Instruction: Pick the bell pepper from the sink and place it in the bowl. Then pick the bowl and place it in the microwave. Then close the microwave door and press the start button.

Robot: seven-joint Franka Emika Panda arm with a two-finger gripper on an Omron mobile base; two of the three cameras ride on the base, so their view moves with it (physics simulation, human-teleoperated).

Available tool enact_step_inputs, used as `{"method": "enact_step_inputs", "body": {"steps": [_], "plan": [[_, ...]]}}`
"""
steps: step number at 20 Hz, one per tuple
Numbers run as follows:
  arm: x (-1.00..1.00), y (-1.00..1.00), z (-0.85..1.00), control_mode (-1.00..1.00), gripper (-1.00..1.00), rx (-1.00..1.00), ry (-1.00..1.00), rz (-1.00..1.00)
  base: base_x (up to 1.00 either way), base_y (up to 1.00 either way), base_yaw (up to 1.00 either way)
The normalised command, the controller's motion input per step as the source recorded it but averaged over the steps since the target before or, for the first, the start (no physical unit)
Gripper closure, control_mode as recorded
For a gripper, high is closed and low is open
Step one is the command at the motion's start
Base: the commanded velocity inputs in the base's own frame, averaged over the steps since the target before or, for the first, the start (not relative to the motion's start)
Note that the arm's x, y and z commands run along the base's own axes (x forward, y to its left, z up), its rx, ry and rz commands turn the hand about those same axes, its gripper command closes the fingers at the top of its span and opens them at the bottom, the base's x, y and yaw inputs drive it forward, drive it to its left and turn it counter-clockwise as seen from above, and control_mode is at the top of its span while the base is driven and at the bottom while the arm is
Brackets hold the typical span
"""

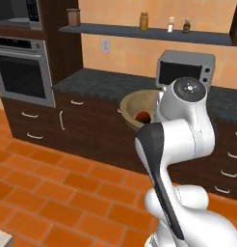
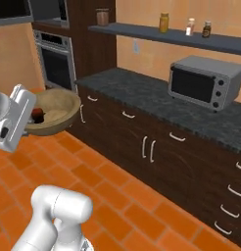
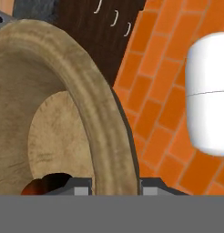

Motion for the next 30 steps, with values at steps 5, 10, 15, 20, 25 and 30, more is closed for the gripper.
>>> {"method": "enact_step_inputs", "body": {"steps": [5,10,15,20,25,30], "plan": [[0.0,0.0,0.0,1.0,1.0,0.0,0.0,0.0,1.0,0.05,0.07],[0.0,0.0,0.0,1.0,1.0,0.0,0.0,0.0,1.0,0.67,0.01],[0.0,0.0,0.0,1.0,1.0,0.0,0.0,0.0,1.0,0.97,-0.01],[0.0,0.0,0.0,1.0,1.0,0.0,0.0,0.0,1.0,0.98,-0.09],[0.0,0.0,0.0,1.0,1.0,0.0,0.0,0.0,1.0,0.71,-0.13],[0.0,0.0,0.0,1.0,1.0,0.0,0.0,0.0,1.0,0.59,-0.19]]}}
